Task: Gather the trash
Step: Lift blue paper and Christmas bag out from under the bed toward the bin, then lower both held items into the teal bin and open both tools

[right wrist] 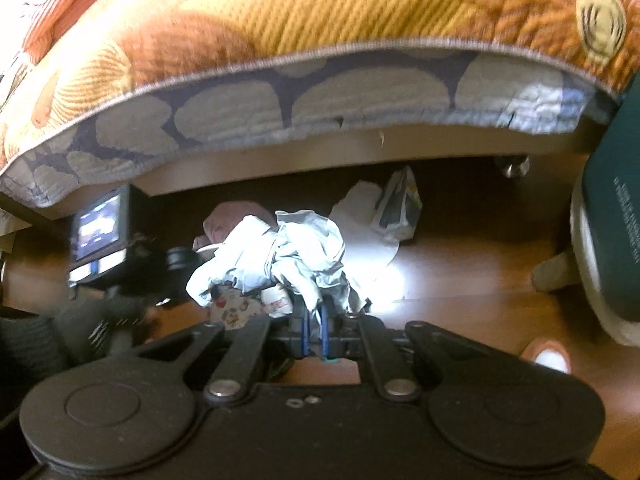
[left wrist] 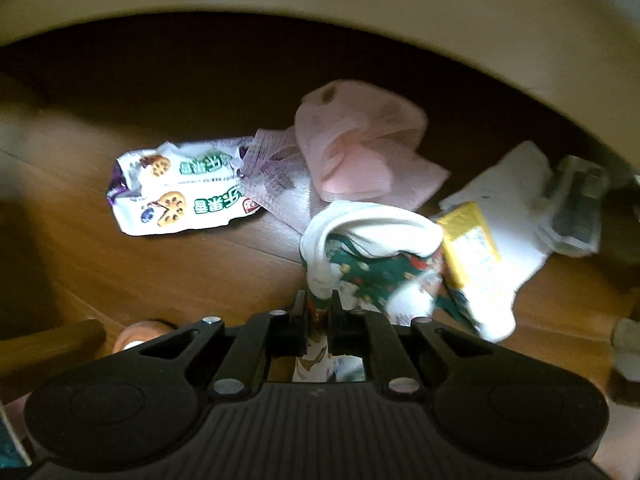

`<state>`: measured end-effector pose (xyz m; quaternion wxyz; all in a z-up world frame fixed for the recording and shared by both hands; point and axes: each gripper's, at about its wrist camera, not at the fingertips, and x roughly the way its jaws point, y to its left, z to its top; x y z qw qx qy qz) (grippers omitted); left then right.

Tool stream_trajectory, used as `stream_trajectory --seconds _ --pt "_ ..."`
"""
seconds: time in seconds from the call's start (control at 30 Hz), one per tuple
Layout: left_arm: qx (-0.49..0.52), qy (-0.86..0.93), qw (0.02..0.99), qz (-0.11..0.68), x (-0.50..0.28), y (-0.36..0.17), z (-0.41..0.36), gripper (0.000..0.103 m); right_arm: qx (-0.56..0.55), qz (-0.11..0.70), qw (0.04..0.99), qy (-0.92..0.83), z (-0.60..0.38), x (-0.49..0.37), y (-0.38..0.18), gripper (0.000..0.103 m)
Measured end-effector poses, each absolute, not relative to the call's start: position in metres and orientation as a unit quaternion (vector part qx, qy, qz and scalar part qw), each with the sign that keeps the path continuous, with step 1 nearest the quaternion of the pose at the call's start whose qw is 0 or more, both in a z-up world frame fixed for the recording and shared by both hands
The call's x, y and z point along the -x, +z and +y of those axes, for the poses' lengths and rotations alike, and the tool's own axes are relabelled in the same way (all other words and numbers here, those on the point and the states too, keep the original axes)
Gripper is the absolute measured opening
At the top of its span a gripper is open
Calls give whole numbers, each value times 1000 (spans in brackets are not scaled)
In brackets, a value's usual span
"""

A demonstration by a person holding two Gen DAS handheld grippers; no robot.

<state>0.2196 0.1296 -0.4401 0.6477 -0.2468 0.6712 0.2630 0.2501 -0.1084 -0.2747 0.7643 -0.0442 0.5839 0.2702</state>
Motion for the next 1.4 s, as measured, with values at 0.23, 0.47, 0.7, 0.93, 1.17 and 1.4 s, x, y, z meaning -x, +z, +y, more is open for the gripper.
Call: stream_trajectory --seconds 0.23,0.47,0.7,0.93,1.17,1.4 --pt "226 247 692 639 -210 -357 115 7 52 546 795 259 -119 -247 -259 6" --pt "188 234 748 593 -196 -265 107 7 44 497 832 243 -136 -239 -223 6" --pt "148 193 807 537 -193 -173 83 8 7 460 858 228 -172 -229 -164 6" --pt "147 142 847 492 -215 -102 44 8 24 402 893 201 -234 -224 -100 6" --pt "125 53 878 458 -261 -42 -32 8 16 371 920 128 -318 -247 -55 6" --pt "129 -23 895 427 -314 14 -109 8 20 352 934 64 -375 -265 -43 6"
